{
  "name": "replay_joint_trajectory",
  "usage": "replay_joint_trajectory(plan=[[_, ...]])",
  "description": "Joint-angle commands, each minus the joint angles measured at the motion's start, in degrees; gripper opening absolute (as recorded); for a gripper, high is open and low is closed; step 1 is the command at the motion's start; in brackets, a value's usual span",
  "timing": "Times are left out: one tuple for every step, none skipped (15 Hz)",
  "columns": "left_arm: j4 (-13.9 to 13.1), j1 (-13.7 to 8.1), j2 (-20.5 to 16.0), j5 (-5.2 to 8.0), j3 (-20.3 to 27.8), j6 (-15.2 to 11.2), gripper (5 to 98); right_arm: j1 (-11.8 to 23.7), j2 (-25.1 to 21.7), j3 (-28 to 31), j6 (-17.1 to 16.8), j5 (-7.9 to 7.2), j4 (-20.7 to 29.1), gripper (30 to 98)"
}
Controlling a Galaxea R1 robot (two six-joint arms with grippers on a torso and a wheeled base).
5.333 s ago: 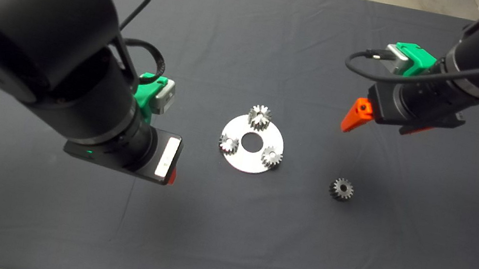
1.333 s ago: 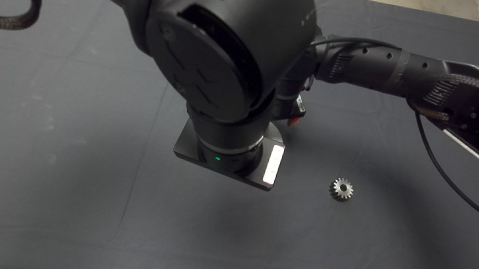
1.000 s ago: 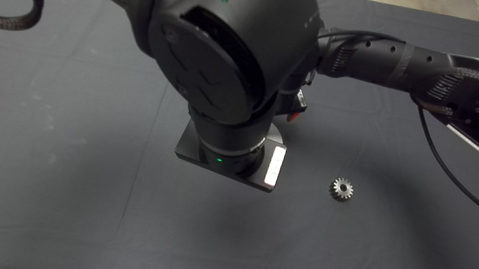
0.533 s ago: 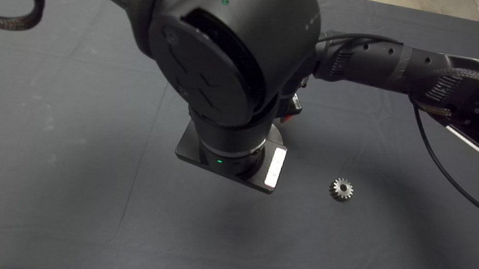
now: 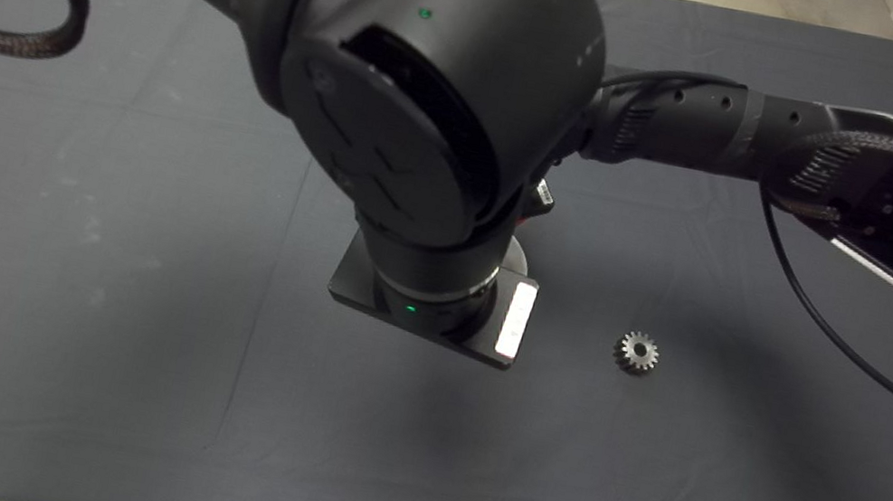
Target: Remove an incorrectly installed larger gear and replace it with the correct smaller gear
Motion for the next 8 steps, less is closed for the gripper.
replay_joint_trajectory(plan=[[0.42, -1.25, -0.03, 3.54, 0.64, -0.22, 63.5, -1.24, -0.52, -5.08, -0.02, -4.72, -2.90, 76.9], [0.42, -1.25, -0.03, 3.45, 0.82, -0.22, 63.5, -1.32, -0.52, -5.79, -0.11, -4.72, -2.90, 76.9], [0.42, -1.25, 0.14, 3.45, 0.90, -0.22, 63.5, -1.32, -0.43, -6.50, -0.29, -4.72, -2.90, 76.9], [0.42, -1.25, 0.32, 3.45, 0.91, -0.22, 63.5, -1.32, -0.19, -7.91, -0.38, -4.47, -2.90, 76.9], [0.33, -1.25, 0.32, 3.36, 0.91, -0.22, 63.5, -1.50, 0.01, -9.37, -0.38, -3.93, -2.90, 76.9], [0.33, -1.25, 0.32, 3.36, 0.78, -0.22, 63.5, -1.59, 0.07, -10.77, -0.29, -3.40, -2.90, 76.9], [0.33, -1.25, 0.32, 3.36, 0.73, -0.22, 63.5, -1.59, 0.10, -12.11, -0.38, -3.22, -2.64, 76.9], [0.24, -1.25, 0.49, 3.36, 0.66, -0.22, 63.5, -1.32, 0.10, -12.57, -0.38, -3.14, -2.32, 76.9]])
